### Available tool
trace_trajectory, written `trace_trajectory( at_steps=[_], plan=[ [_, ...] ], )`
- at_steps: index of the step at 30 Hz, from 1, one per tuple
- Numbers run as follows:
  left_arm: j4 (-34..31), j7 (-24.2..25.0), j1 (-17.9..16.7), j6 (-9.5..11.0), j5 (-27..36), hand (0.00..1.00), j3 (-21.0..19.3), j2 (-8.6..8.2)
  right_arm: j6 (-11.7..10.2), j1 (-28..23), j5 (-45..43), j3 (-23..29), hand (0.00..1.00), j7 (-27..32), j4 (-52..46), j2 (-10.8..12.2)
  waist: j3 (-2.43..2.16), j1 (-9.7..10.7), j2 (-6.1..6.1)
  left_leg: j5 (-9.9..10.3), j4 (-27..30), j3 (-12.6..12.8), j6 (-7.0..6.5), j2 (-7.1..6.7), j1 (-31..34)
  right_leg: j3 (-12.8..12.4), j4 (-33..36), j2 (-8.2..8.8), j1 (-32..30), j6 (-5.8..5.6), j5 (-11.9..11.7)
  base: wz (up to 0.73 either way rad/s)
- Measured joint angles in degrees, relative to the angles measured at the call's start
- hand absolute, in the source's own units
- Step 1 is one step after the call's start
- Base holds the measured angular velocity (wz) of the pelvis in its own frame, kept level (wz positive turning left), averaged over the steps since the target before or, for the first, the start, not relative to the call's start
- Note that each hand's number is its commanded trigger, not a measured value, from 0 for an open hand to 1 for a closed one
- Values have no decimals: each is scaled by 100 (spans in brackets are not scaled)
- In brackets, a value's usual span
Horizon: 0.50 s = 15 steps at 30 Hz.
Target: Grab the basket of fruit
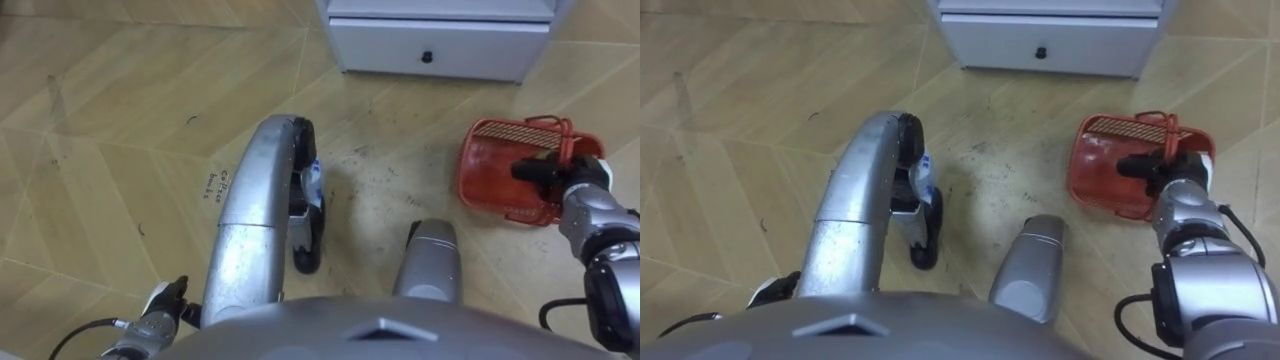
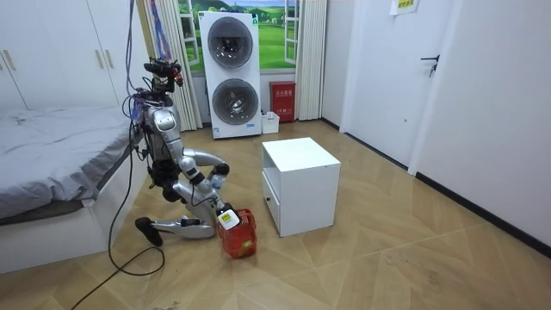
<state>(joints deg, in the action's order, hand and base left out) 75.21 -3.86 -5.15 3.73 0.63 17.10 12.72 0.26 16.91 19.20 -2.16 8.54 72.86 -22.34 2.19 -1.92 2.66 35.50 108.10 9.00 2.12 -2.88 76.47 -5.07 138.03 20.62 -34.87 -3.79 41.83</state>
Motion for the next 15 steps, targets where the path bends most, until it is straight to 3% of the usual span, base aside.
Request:
trace_trajectory(
  at_steps=[6, 15],
  plan=[
    [-50, 0, 18, 2, 156, 0, -1, -10, 0, 0, 75, -143, 100, 0, 4, -4, 7, 4, 15, -1, 15, 0, 2, -15, -2, -12, 0, 3, 15, 0, 0, 0],
    [-30, 59, 142, 38, 452, 0, -7, -9, 4, 3, 58, -251, 100, -190, 68, -3, 69, 3, 151, -2, 54, -33, 1, -82, -13, 2, -2, 21, 73, -1, 0, 0]
  ],
)
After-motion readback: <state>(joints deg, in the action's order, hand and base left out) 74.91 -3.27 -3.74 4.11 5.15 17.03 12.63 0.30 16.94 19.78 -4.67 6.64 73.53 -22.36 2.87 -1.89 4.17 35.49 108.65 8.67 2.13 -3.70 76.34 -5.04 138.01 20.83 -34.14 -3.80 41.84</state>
